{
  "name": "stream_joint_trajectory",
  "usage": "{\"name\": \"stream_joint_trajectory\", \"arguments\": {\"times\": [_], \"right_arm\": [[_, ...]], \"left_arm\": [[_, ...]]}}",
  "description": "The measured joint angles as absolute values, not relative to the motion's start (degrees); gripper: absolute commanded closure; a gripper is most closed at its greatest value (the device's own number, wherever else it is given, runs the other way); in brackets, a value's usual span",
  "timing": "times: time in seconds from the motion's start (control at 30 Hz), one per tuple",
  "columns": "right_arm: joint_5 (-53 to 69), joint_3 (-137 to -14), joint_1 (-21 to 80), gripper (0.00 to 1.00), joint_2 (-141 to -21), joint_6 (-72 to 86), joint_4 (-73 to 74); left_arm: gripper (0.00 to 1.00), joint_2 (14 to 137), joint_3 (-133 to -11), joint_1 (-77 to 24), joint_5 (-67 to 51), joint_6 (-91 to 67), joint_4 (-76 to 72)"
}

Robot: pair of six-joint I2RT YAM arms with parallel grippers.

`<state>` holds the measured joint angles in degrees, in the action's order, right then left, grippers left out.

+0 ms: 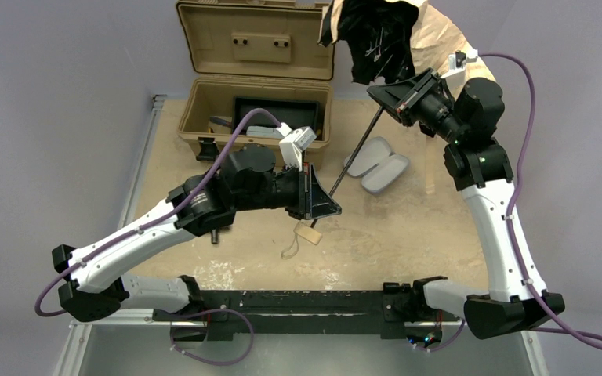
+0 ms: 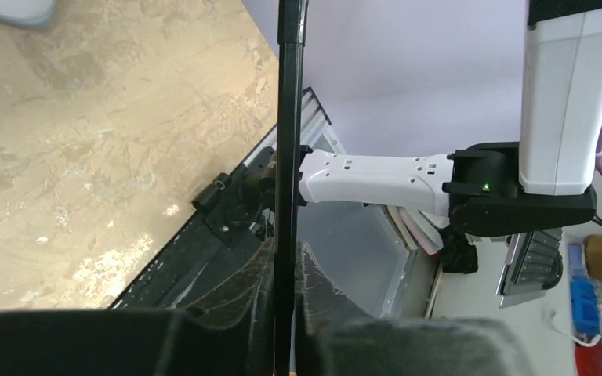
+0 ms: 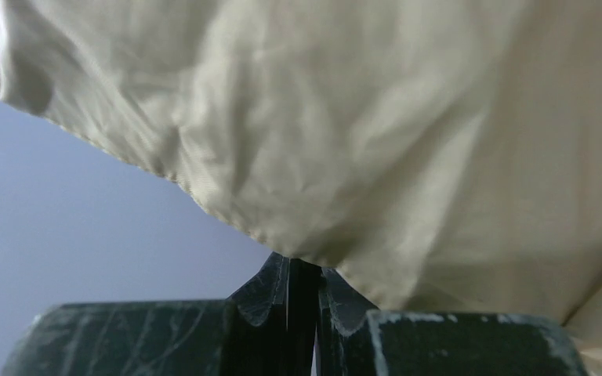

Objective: Open the umbrella

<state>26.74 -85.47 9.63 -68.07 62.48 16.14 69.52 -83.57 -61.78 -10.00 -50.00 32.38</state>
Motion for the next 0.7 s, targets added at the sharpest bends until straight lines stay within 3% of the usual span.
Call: {"name": "stream_joint_trajectory", "arguments": {"times": [0.13, 0.17, 0.4, 0.7], "right_arm": [[31.57, -81.62, 9.58, 1.00, -66.96, 62.19, 10.37], [32.95, -80.79, 9.58, 1.00, -66.72, 62.19, 8.99], [42.37, -76.99, 9.65, 1.00, -65.56, 66.43, -5.48], [46.48, -76.09, 10.92, 1.00, -63.44, 74.52, -22.39]], "left_arm": [[0.08, 68.88, -85.78, -61.89, -9.04, -47.57, 33.98], [0.01, 68.49, -86.24, -61.87, -8.82, -47.27, 33.93], [0.00, 63.92, -87.02, -60.14, -9.21, -46.46, 31.81], [0.00, 61.10, -81.71, -52.12, -19.18, -53.71, 14.85]]}}
